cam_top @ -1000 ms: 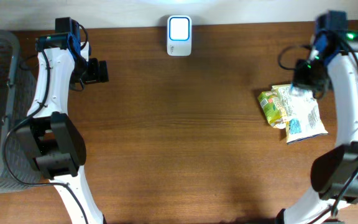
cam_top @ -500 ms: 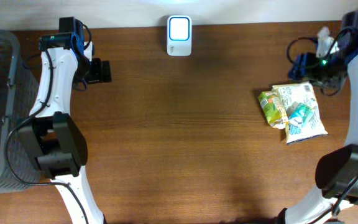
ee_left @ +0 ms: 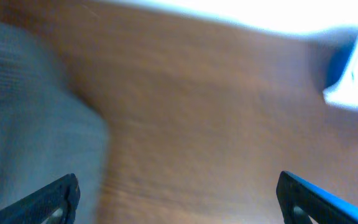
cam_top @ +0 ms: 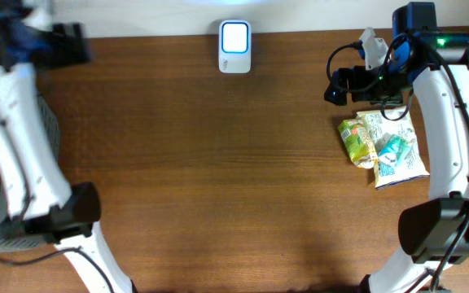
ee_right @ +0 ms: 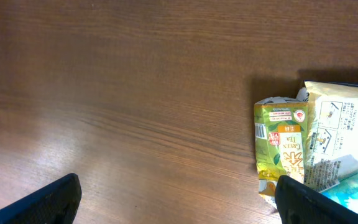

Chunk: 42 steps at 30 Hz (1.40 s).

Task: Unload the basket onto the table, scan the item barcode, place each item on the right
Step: 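Reach the left gripper into the basket and grasp an orange Kleenex pack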

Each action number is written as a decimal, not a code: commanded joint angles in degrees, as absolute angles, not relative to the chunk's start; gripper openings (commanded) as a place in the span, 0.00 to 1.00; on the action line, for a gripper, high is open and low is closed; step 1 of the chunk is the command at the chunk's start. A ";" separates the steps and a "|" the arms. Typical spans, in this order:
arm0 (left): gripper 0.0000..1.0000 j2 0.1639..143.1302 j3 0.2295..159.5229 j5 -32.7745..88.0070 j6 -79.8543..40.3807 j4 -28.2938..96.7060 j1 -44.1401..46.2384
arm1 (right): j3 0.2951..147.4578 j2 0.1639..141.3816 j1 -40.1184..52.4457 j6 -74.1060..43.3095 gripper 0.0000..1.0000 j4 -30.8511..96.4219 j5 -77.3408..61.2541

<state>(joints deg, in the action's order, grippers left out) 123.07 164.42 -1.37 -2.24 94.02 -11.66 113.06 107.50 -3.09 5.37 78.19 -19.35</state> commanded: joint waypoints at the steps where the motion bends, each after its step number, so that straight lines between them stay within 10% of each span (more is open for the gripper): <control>1: 0.99 121.36 169.75 -8.69 -9.06 96.71 -20.01 | 113.91 106.39 -2.85 5.56 0.99 78.24 -18.87; 10: 1.00 121.38 139.65 -12.64 -24.95 94.63 -39.53 | 113.91 106.43 -2.85 5.58 0.99 78.22 -18.85; 21: 0.95 121.38 96.18 -17.41 -7.11 55.07 -44.05 | 113.91 106.43 -2.85 5.61 0.99 78.67 -18.79; 42: 0.53 120.97 92.71 -30.92 4.75 53.28 -47.03 | 113.91 106.50 -2.85 5.61 0.99 78.65 -18.81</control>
